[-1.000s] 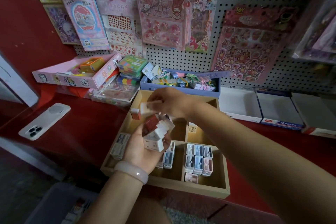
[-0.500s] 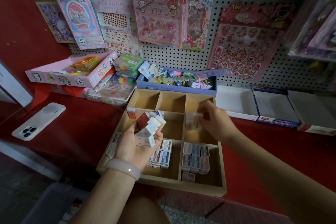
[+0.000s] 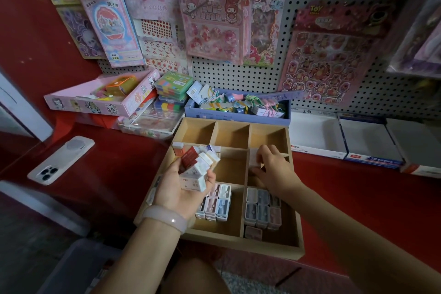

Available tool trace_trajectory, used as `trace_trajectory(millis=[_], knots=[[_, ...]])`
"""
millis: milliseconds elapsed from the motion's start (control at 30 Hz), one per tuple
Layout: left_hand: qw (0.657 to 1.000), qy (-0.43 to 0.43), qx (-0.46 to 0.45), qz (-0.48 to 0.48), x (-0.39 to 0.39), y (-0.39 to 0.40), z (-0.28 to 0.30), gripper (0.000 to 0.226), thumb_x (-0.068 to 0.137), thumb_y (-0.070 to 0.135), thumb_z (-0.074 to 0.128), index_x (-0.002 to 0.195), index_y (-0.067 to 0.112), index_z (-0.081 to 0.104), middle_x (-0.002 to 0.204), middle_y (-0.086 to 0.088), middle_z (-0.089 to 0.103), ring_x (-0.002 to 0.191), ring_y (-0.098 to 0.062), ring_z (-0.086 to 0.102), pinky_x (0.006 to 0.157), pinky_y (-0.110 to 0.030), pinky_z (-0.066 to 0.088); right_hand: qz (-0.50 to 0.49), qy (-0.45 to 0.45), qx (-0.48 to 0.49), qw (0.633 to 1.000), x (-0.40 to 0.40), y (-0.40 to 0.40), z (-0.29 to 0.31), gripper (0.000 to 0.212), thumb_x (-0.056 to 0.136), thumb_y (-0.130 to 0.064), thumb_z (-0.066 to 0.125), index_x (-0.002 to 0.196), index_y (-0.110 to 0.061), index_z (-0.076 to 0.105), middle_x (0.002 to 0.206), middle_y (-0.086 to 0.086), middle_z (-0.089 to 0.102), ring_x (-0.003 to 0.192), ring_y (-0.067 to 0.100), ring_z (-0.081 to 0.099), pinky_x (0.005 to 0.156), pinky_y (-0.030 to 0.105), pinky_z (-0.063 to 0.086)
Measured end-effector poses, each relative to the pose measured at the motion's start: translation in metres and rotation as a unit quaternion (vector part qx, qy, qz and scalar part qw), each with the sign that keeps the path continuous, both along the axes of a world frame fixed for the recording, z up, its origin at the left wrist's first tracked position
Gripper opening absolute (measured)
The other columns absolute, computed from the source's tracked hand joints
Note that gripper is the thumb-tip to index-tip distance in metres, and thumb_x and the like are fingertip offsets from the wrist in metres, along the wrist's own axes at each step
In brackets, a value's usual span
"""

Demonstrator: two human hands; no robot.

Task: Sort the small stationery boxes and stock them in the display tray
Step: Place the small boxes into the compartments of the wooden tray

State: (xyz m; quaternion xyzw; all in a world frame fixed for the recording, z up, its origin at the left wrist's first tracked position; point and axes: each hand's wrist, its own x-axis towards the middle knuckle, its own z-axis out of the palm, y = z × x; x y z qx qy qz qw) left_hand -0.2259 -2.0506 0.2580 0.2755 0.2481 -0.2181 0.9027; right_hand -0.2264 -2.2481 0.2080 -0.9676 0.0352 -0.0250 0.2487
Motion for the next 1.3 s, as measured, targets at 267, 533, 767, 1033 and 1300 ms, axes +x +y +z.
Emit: trace_trajectory(millis=[267,533,767,1033,1300], knots=[[0.999,-0.041,0.020,-0.031,0.001,0.002,0.002,0.034,0.098,0.030,0.043,0.091,0.005,0.066,0.091,-0.013,0.066,0.075,-0.019,0.055,0.057,-0.025,0.043,0.089,-0.113,0.064,0.988,0.019,0.044,0.081,0.016,0.091,-0.021,0.058,0.097,-0.008,0.063,0.097,0.003,0.052,0.083,0.017,0.053,0.074,0.024,0.042],[0.993,-0.099,0.060,-0.036,0.006,0.020,0.002,0.034,0.096,0.036,0.042,0.087,0.010,0.061,0.081,-0.010,0.068,0.062,-0.018,0.065,0.053,-0.023,0.048,0.367,0.091,-0.222,0.899,0.067,0.126,0.128,0.034,0.094,-0.030,0.051,0.125,-0.017,0.060,0.117,0.000,0.061,0.103,0.016,0.055,0.075,0.020,0.034],[0.998,-0.053,0.023,0.022,0.018,0.046,-0.004,0.041,0.101,0.033,0.034,0.086,0.005,0.061,0.070,-0.014,0.068,0.067,-0.021,0.057,0.049,-0.021,0.051,0.330,0.038,-0.045,0.942,0.084,0.148,0.105,0.033,0.096,-0.014,0.047,0.128,-0.010,0.056,0.119,0.006,0.063,0.103,0.013,0.057,0.080,0.016,0.038],[0.998,-0.035,-0.007,0.053,0.023,0.074,-0.015,0.033,0.097,0.014,0.038,0.083,0.005,0.066,0.084,-0.016,0.068,0.076,-0.021,0.056,0.055,-0.022,0.047,0.069,-0.023,0.111,0.991,0.097,0.133,0.057,0.022,0.090,-0.018,0.059,0.106,-0.007,0.049,0.075,-0.003,0.051,0.071,0.017,0.049,0.051,0.024,0.036],[0.996,-0.002,-0.031,0.085,0.034,0.100,-0.027,0.028,0.097,0.018,0.040,0.095,0.002,0.063,0.086,-0.015,0.067,0.074,-0.019,0.057,0.050,-0.021,0.050,0.080,-0.010,0.003,0.997,0.098,0.150,0.011,0.025,0.096,-0.029,0.049,0.103,-0.006,0.048,0.105,0.016,0.057,0.091,0.039,0.058,0.075,0.043,0.047]])
